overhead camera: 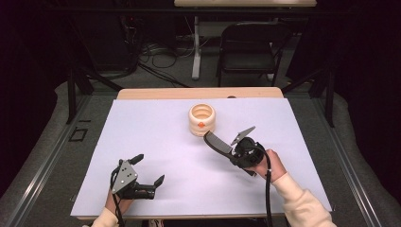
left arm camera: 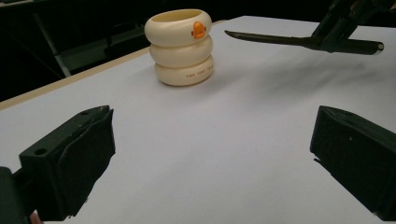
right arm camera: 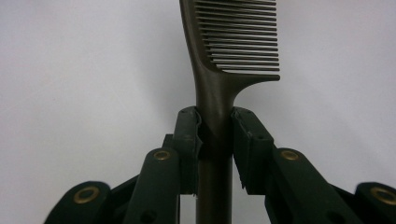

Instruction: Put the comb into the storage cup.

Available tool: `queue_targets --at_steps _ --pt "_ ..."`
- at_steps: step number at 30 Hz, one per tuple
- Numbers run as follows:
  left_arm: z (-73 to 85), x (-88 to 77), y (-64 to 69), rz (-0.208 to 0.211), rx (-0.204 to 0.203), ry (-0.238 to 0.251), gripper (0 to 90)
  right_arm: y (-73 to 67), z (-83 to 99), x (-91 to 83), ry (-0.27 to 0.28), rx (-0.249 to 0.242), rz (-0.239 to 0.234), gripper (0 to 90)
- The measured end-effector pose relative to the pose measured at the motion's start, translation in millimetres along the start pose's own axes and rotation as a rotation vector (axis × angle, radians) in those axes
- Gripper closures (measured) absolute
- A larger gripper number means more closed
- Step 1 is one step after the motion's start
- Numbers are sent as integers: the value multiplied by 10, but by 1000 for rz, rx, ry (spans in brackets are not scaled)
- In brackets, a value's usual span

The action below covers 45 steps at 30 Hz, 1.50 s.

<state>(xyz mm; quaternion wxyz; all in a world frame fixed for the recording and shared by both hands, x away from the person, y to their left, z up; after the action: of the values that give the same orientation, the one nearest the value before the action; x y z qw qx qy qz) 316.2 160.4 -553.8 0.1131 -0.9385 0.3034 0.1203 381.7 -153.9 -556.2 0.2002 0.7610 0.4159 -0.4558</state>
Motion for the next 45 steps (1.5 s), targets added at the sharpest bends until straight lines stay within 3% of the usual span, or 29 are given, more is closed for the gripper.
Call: queue_targets --at_steps 14,45 --pt "-1 -1 -1 0 0 1 0 73 0 -27 37 23 17 723" --pt "1 3 2 2 -2 -1 0 160 -42 -74 107 21 54 724"
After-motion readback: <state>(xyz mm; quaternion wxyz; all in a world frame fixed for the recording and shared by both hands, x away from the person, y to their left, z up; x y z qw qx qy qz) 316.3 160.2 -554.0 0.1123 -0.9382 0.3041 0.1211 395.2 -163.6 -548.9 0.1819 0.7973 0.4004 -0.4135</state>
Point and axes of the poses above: each handheld gripper's, and its own axes: x roughly forward along the jaws, z roughly out of its underside, y roughly to its right, the point moved 7 cm from there along x, roughly forward along the jaws, and after that the axes turned 7 degrees about -z, right-handed, at the moved point
